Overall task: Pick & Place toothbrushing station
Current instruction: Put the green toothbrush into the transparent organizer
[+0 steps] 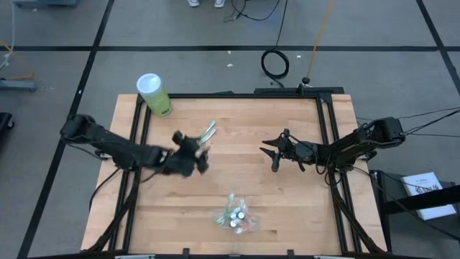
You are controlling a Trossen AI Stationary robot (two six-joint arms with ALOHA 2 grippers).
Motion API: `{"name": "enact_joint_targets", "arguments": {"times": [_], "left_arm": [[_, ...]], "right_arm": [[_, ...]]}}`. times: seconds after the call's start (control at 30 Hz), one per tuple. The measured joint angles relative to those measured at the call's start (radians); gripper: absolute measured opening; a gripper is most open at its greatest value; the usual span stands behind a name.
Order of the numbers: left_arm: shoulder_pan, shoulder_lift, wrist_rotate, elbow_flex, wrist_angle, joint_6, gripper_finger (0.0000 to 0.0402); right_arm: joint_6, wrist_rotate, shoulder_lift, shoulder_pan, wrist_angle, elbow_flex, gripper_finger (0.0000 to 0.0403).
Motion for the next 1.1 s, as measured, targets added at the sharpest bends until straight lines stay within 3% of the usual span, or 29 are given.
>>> {"name": "enact_joint_targets", "arguments": {"times": [0.07, 0.17, 0.33, 0.47, 0.63, 0.8, 1.1], "left_arm": [[0.106, 0.008, 0.042, -0.002, -0.099, -0.037, 0.0255], [0.277, 0.042, 0.184, -0.001, -0.117, -0.012, 0.0255], [0.504, 0.119, 0.435, -0.001, -0.019, 0.122, 0.0255], [0.620, 0.206, 0.557, -0.001, 0.055, 0.166, 0.0255], [0.673, 0.329, 0.630, -0.001, 0.103, 0.176, 0.0255], [0.685, 0.428, 0.624, 0.001, 0.143, 0.168, 0.0255], [0.703, 0.439, 0.628, 0.002, 0.129, 0.099, 0.0255]], "right_arm": [[0.000, 0.001, 0.000, 0.000, 0.000, 0.000, 0.0130], [0.000, 0.002, 0.000, 0.000, 0.000, 0.000, 0.0130], [-0.002, 0.003, 0.000, 0.000, 0.000, 0.000, 0.0130], [-0.003, 0.004, 0.000, -0.001, 0.000, 0.000, 0.0130], [-0.003, 0.003, 0.000, 0.000, -0.006, 0.000, 0.0130], [-0.007, 0.002, 0.000, 0.000, -0.008, 0.000, 0.0130], [-0.011, 0.002, 0.000, 0.000, -0.008, 0.000, 0.0130]]}}
